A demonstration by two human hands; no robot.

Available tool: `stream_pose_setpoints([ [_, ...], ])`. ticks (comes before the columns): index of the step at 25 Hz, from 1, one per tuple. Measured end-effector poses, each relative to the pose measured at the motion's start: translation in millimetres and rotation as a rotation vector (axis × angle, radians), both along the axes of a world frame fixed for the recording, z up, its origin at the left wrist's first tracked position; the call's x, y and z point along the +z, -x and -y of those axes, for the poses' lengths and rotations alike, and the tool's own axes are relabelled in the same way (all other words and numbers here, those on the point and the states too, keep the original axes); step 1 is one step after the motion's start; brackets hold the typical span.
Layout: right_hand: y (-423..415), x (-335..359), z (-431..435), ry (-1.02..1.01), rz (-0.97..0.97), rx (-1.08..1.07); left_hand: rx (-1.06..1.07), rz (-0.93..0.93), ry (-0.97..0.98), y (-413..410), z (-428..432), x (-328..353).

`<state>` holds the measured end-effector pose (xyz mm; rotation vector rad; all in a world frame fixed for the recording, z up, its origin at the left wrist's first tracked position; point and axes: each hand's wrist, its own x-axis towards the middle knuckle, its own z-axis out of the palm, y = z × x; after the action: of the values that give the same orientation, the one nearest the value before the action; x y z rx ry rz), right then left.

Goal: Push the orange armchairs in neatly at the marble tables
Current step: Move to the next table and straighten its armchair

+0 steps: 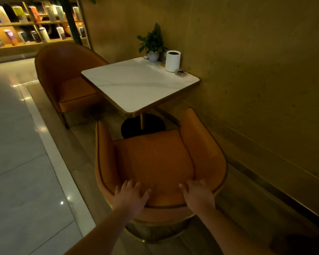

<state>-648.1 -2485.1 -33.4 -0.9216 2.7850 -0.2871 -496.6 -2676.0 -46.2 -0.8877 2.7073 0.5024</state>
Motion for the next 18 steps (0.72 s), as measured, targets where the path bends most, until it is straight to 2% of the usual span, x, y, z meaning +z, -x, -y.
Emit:
stream_pose_setpoints([
  [4, 1.2, -7.8, 22.1, 0.061, 0.014, -0.193, -0.081, 0.054, -0.037, 9.0, 20.2, -26.2],
  [6, 2.1, -10.3, 22.0, 0.068, 0.012, -0.247, -0.056, -0.006, -0.053, 11.4, 17.8, -28.5],
  [11, 22.2, -24.5, 23.0, 0.037, 0.006, -0.267, -0.047, -0.192, -0.053, 25.3, 19.5, -30.7],
  [18, 104.4, -11.7, 28.7, 0.032, 0.024, -0.294, -0.006, -0.219, -0.074, 102.1, 13.4, -28.5],
])
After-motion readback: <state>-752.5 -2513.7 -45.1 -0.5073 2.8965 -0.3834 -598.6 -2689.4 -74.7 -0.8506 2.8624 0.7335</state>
